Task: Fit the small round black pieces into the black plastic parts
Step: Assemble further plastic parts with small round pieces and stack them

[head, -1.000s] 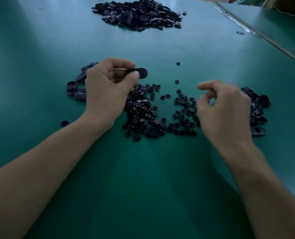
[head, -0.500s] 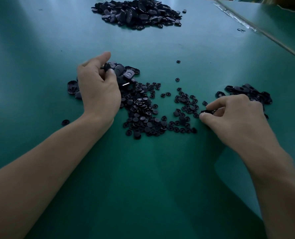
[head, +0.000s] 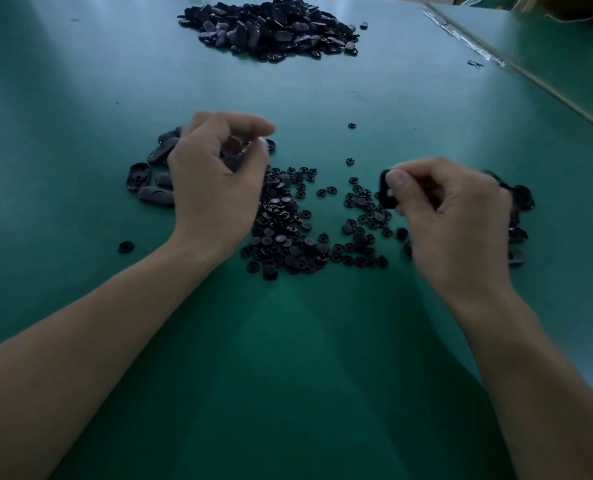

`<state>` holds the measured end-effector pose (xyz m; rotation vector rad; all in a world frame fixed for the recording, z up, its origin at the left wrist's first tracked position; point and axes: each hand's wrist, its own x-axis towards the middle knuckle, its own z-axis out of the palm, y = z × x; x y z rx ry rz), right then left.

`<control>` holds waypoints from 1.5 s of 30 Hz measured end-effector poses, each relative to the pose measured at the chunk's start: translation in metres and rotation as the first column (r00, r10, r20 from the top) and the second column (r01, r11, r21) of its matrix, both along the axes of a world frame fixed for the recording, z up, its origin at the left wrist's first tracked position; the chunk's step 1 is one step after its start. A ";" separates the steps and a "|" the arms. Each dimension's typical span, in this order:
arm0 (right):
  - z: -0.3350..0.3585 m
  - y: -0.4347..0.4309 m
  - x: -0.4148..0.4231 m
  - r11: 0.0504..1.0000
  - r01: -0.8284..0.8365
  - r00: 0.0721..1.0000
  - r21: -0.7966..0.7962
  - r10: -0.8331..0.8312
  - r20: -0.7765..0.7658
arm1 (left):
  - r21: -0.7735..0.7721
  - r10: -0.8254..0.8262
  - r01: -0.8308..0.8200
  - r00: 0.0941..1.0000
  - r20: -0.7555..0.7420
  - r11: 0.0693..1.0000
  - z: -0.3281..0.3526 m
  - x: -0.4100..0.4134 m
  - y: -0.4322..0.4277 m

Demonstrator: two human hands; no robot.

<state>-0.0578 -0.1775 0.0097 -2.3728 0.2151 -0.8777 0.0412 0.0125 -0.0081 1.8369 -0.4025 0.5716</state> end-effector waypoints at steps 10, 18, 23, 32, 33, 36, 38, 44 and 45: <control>-0.013 0.021 0.010 0.836 -0.276 0.951 0.474 0.308 0.010 | 0.270 -0.403 0.403 0.914 -0.057 0.875 -0.002 -0.012 -0.004; -0.015 0.026 0.012 0.817 -0.279 0.947 0.504 0.321 0.003 | 0.244 -0.422 0.428 0.903 -0.076 0.870 -0.004 -0.009 -0.005; -0.018 0.027 0.013 0.835 -0.289 0.947 0.468 0.321 0.012 | 0.141 -0.426 0.438 0.898 -0.110 0.888 -0.004 -0.008 -0.006; -0.020 0.031 0.013 0.833 -0.308 0.939 0.459 0.345 0.003 | 0.021 -0.411 0.418 0.901 -0.135 0.908 -0.002 -0.007 -0.005; -0.019 0.032 0.013 0.837 -0.305 0.940 0.454 0.341 0.001 | 0.014 -0.417 0.423 0.898 -0.139 0.906 -0.002 -0.007 -0.005; -0.018 0.033 0.012 0.853 -0.298 0.945 0.429 0.327 0.006 | 0.000 -0.448 0.454 0.878 -0.166 0.891 -0.001 -0.007 -0.005; -0.018 0.034 0.012 0.863 -0.291 0.948 0.414 0.318 0.003 | 0.017 -0.465 0.475 0.869 -0.168 0.880 -0.001 -0.006 -0.004; -0.021 0.031 0.012 0.963 -0.222 0.963 0.150 0.241 -0.124 | -0.056 -0.433 0.430 0.889 -0.151 0.901 -0.003 -0.003 -0.005; -0.022 0.031 0.012 0.977 -0.199 0.963 0.073 0.209 -0.172 | -0.087 -0.441 0.432 0.885 -0.151 0.898 -0.003 -0.002 -0.005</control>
